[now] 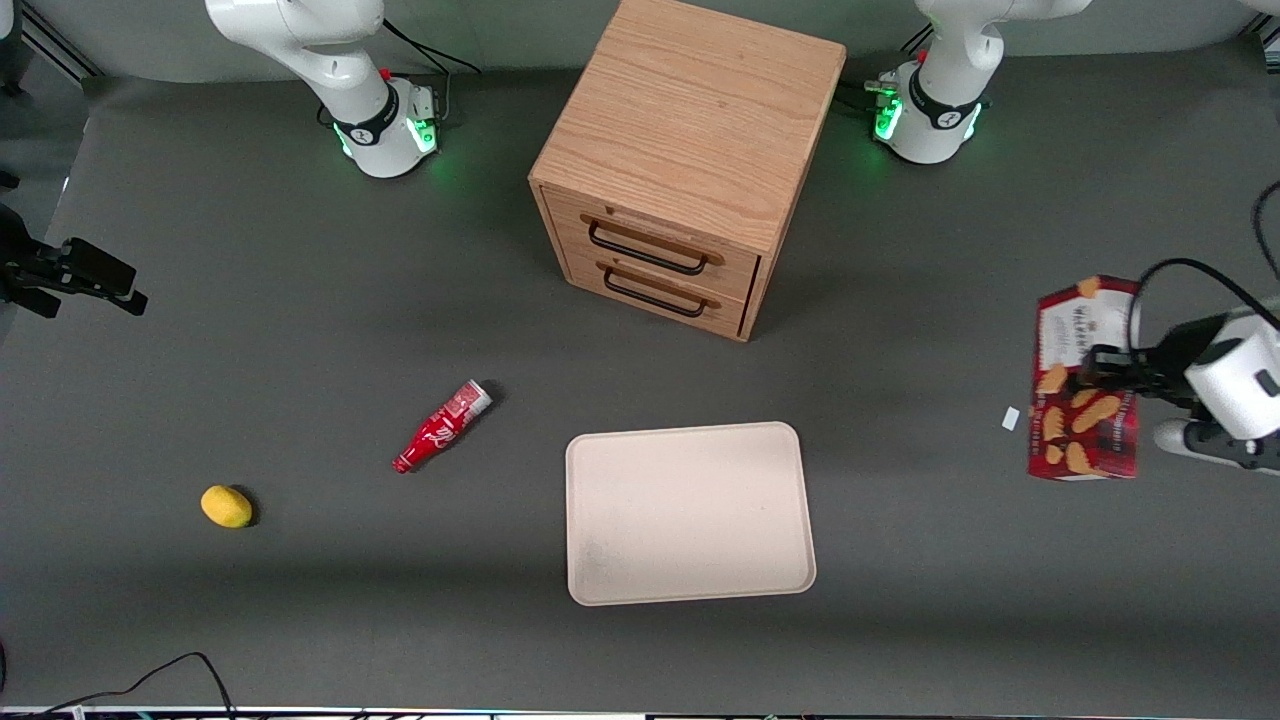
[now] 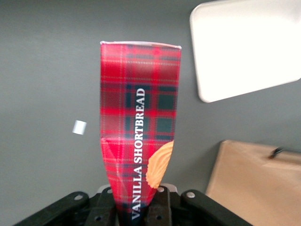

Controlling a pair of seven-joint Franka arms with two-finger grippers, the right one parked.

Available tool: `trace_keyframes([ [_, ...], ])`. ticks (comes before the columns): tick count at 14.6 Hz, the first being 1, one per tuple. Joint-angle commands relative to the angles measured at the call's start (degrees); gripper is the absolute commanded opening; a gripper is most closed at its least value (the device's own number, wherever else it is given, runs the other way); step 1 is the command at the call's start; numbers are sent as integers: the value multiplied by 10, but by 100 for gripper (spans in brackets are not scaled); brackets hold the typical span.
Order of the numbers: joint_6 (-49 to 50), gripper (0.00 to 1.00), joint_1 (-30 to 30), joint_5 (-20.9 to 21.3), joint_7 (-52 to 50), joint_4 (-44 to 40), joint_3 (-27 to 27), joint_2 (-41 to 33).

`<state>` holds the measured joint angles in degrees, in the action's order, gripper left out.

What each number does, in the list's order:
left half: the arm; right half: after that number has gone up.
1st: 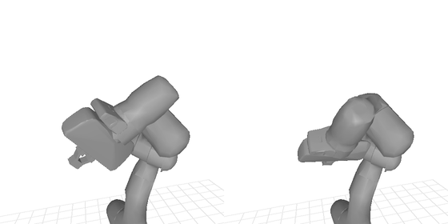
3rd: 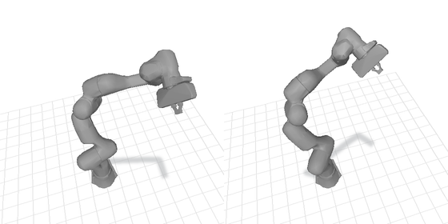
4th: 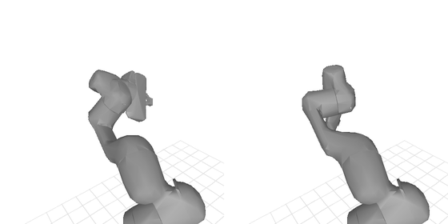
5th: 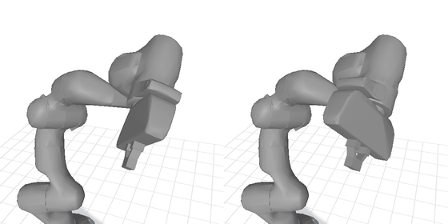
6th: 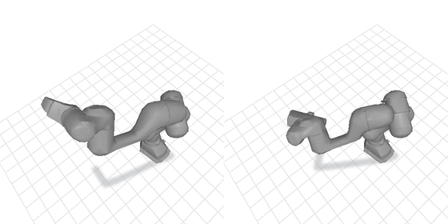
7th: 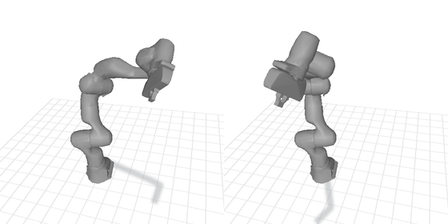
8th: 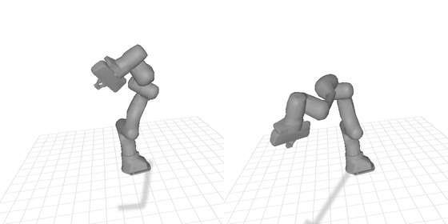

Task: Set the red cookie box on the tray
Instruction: 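Close the left gripper on the cookie box and lift it, then carry the box toward the white tray and lower it onto it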

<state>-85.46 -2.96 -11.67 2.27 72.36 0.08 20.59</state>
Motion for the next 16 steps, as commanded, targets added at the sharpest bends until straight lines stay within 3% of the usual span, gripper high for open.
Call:
trace_keyframes([
  [1,5,0,-4,49,-169,-36,98,20],
  [4,-105,0,-9,118,-307,-27,190,63],
  [6,-185,0,-23,167,-368,-25,215,113],
  [13,-352,0,-56,295,-428,-11,221,241],
  [16,-398,0,-59,317,-438,11,221,259],
])
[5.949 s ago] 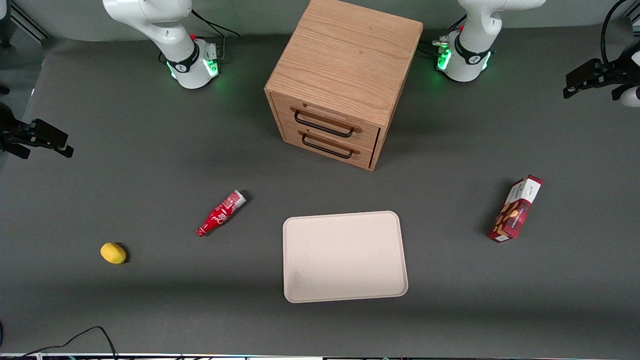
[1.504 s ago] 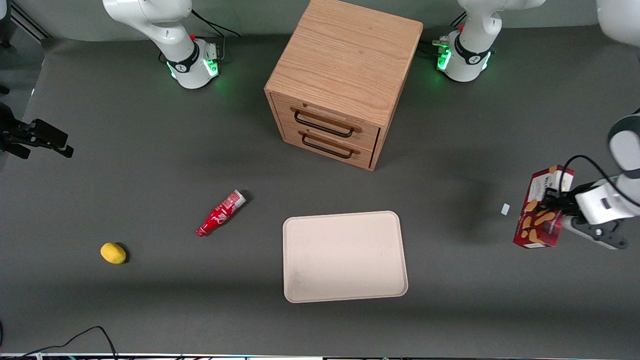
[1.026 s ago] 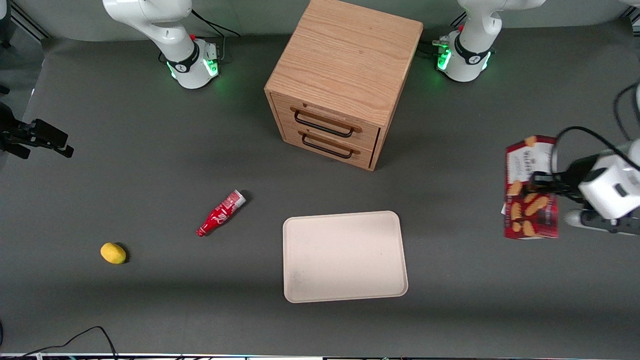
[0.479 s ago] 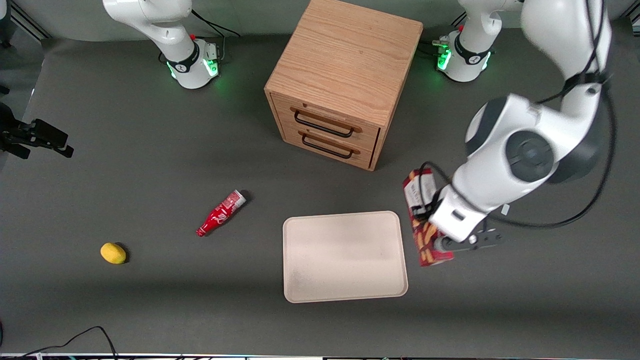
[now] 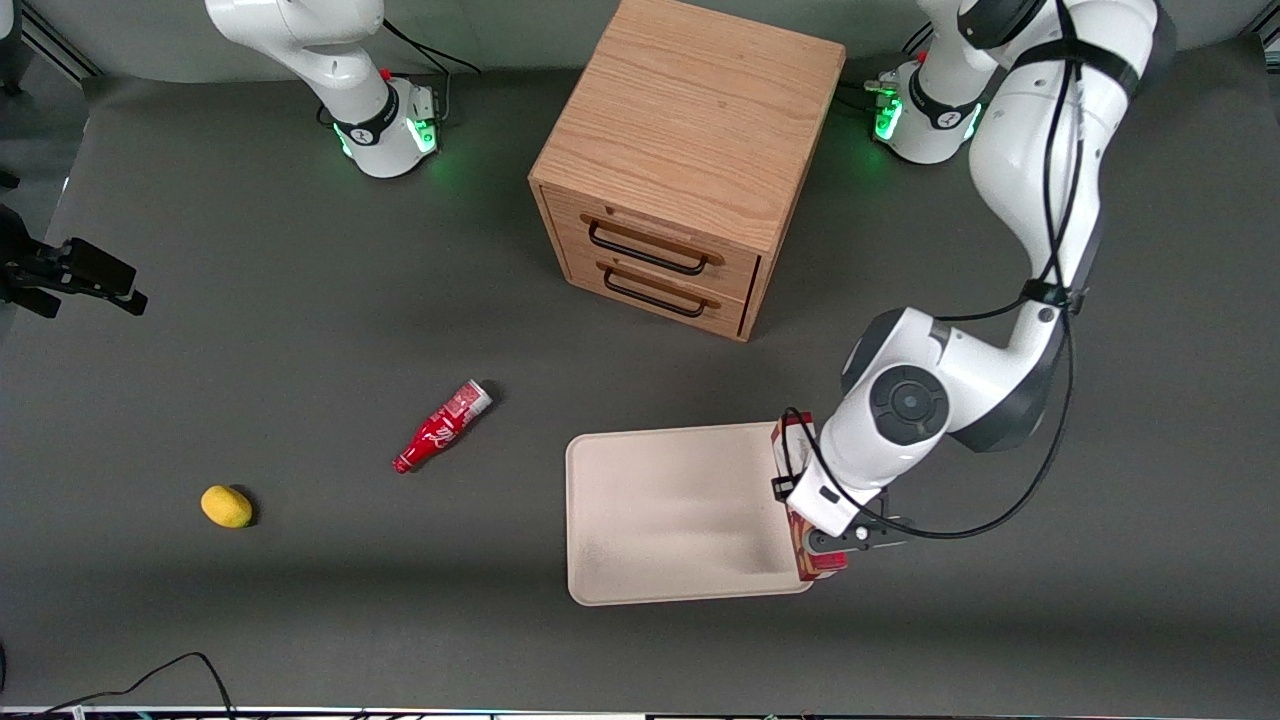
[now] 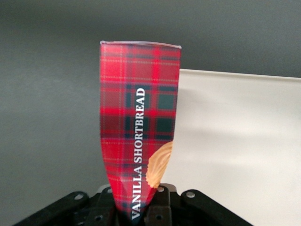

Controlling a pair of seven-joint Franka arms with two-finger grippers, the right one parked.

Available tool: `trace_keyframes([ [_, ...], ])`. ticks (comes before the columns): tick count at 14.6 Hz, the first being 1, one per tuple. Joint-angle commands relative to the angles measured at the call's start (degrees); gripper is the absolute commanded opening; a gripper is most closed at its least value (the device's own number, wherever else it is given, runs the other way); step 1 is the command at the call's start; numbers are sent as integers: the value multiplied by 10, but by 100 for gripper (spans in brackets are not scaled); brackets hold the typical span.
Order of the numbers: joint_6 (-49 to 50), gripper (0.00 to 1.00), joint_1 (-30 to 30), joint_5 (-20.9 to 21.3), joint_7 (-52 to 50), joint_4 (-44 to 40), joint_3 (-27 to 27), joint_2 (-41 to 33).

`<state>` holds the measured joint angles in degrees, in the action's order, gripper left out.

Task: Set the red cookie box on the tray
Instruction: 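Carry the box toward the white tray and lower it onto it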

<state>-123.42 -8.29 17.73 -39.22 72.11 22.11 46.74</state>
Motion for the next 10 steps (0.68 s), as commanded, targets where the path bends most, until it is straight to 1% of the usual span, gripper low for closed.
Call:
trace_keyframes([
  [1,-28,0,-6,36,-25,23,0,-2],
  [3,-66,0,-5,44,-25,38,0,7],
  [6,-87,0,-5,63,-30,63,0,11],
  [10,-89,0,-5,70,-31,72,-1,13],
])
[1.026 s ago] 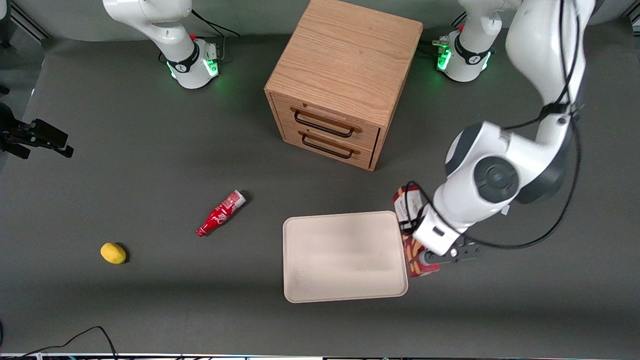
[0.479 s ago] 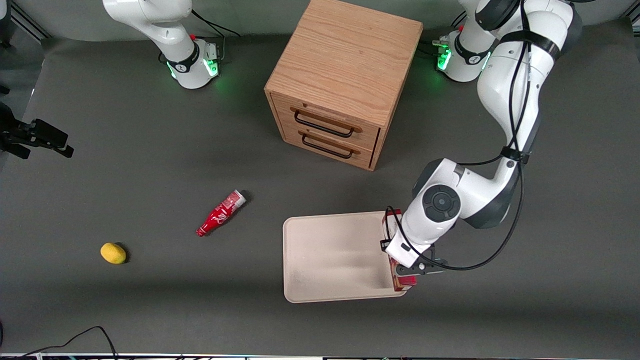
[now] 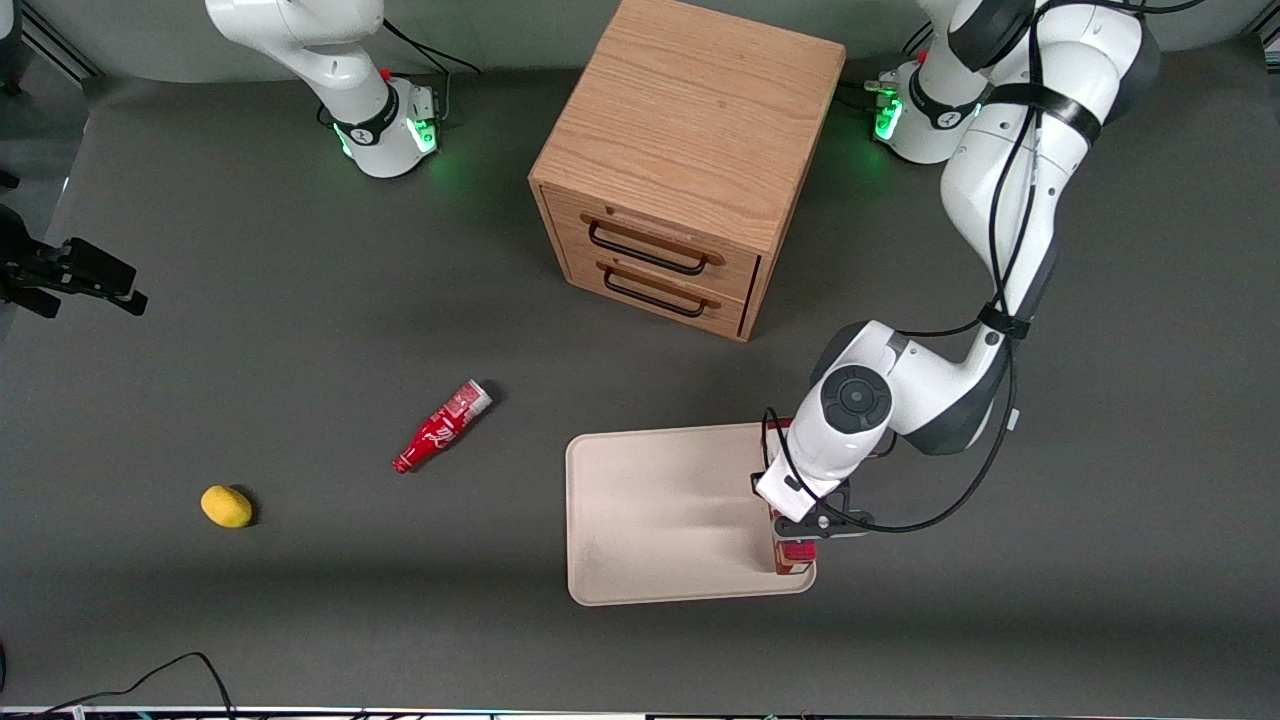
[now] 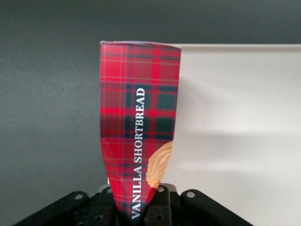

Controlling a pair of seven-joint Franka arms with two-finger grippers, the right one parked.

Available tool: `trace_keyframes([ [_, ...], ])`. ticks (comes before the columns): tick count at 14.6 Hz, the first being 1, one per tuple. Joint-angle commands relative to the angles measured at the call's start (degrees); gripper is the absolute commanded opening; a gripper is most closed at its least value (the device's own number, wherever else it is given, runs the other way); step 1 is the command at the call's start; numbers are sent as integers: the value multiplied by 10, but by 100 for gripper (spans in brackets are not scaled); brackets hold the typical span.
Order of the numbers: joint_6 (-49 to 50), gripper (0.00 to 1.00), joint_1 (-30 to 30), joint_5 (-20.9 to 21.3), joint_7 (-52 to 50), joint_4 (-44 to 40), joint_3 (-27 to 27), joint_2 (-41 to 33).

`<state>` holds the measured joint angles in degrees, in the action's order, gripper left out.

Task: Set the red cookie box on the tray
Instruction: 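Carry the box toward the white tray and lower it onto it, then open the left gripper to release the box on the tray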

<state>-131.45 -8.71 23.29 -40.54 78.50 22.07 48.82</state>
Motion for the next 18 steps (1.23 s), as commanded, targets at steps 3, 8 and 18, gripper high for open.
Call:
trace_keyframes([
  [3,-9,85,0,16,-18,7,-1,-5],
  [8,19,100,6,6,-44,2,0,-34],
  [18,322,100,15,-161,31,-12,-39,-271],
])
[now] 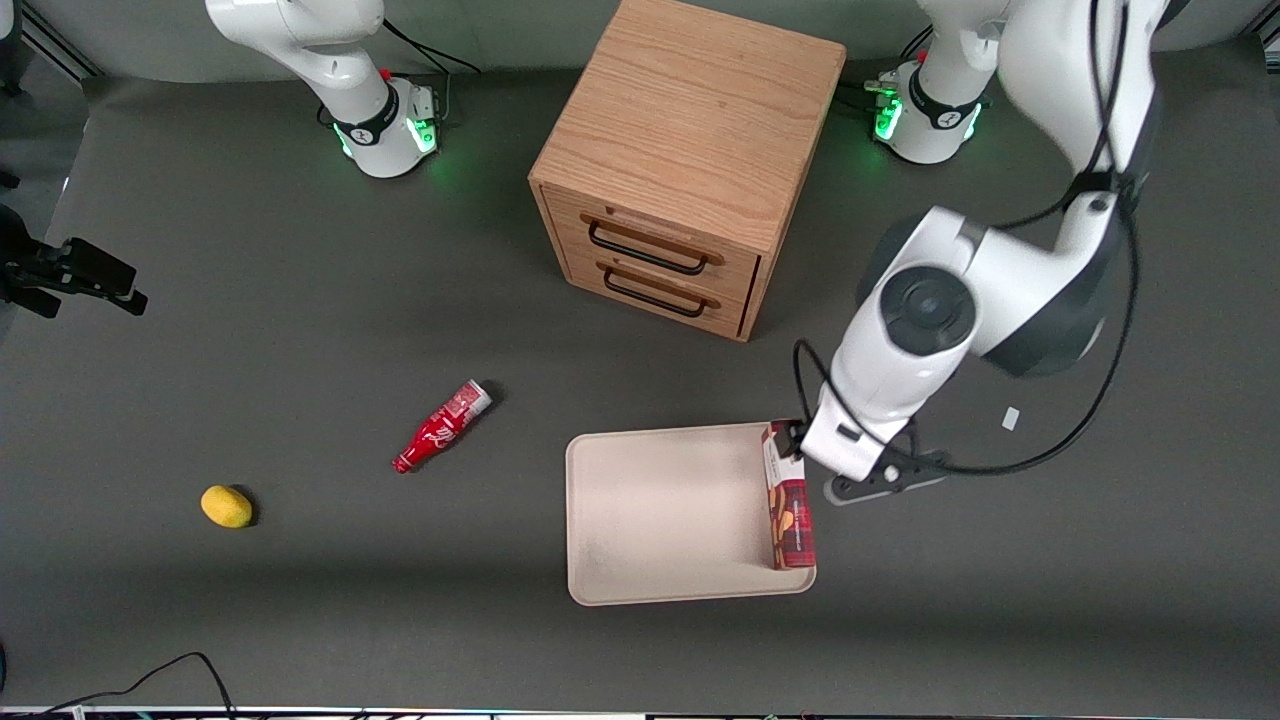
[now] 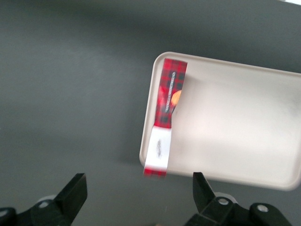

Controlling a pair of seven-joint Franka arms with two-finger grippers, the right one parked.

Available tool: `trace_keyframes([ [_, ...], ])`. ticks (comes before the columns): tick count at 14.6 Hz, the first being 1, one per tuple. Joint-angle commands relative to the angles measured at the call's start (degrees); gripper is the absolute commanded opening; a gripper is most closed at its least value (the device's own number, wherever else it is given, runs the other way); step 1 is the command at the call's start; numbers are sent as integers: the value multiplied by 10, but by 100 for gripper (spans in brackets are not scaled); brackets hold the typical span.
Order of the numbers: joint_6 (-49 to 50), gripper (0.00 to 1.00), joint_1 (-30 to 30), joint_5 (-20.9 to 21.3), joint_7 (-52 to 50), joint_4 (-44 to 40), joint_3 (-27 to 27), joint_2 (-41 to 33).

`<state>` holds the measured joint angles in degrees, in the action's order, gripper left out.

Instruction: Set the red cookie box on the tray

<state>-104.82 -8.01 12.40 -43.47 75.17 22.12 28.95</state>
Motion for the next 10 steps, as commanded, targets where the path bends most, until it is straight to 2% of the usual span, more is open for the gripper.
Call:
trace_keyframes([
  [1,84,100,9,-75,101,22,-68,-100],
  [5,199,100,12,-147,271,29,-192,-178],
  [8,219,100,14,-156,433,111,-281,-244],
  [10,213,100,13,-160,492,173,-320,-302],
])
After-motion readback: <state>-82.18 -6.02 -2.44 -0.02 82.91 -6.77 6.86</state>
